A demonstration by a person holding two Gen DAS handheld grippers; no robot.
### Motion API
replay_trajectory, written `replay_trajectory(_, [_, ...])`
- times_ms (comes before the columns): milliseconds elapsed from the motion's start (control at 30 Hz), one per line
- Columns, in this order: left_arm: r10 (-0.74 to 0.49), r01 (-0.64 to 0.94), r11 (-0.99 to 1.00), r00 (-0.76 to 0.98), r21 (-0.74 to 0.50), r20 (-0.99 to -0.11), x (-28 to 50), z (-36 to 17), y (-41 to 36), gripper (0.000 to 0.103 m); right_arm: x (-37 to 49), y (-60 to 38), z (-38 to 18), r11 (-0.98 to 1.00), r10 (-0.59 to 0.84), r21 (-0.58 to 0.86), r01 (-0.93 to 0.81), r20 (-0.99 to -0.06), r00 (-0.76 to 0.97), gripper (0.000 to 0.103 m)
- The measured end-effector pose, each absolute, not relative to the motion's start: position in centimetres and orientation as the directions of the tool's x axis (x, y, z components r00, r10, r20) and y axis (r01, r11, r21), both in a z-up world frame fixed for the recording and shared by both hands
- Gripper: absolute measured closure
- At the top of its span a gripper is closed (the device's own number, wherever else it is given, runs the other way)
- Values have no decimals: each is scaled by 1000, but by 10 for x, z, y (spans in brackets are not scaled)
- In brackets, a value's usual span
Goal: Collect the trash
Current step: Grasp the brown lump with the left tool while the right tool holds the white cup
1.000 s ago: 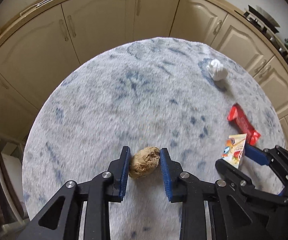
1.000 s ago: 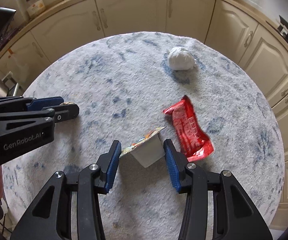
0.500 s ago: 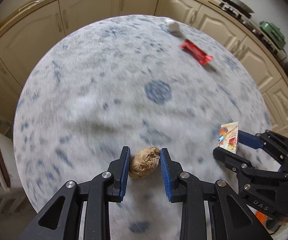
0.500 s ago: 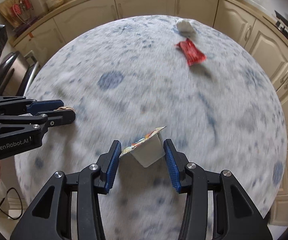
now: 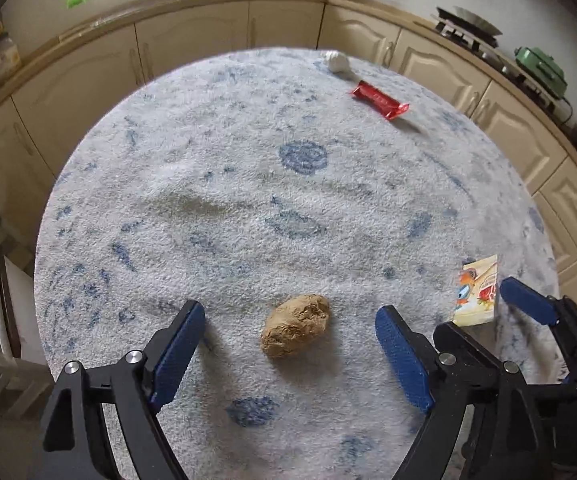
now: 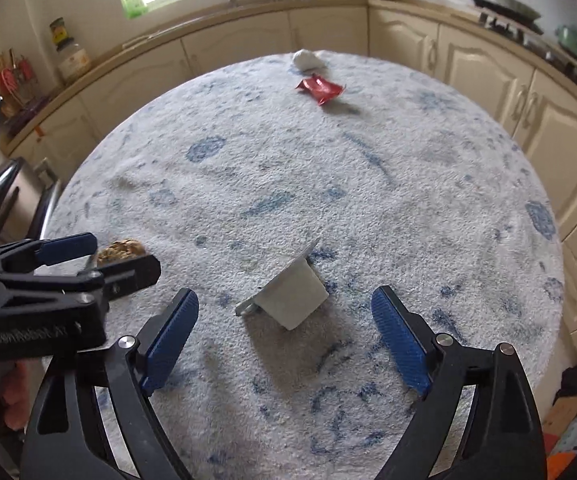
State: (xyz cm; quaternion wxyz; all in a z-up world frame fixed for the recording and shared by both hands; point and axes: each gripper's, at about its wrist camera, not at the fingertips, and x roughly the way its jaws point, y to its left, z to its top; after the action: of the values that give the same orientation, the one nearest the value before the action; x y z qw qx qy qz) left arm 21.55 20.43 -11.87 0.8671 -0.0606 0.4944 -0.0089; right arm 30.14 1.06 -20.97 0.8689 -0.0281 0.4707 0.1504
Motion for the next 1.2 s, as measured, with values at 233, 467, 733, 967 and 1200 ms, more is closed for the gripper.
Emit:
replay_trajectory(233, [2,-73,996,589,-50,-808,196,-123,202,63,286,26,-211,949,227,35,-314,-766,602,59])
replay_trajectory(467, [-33,-46,996,581,-73,-813,192,-117,205,84,288,15,-209,950,287,146,-276,-760,584,59])
replay_trajectory(733, [-62,-22,996,559,-89,-827,197,-113,195,84,287,3,-206,958,274,165,-235,-764,584,59])
replay_trajectory(967, [-112,58,994,556,-96,-824,202,-107,162,84,279,-27,-195,975,220,155,-158,-749,625,59])
replay_trajectory(1200, [-191,192,976,554,-99,-810,209,-95,111,84,265,-82,-186,988,116,155,0,-739,664,59])
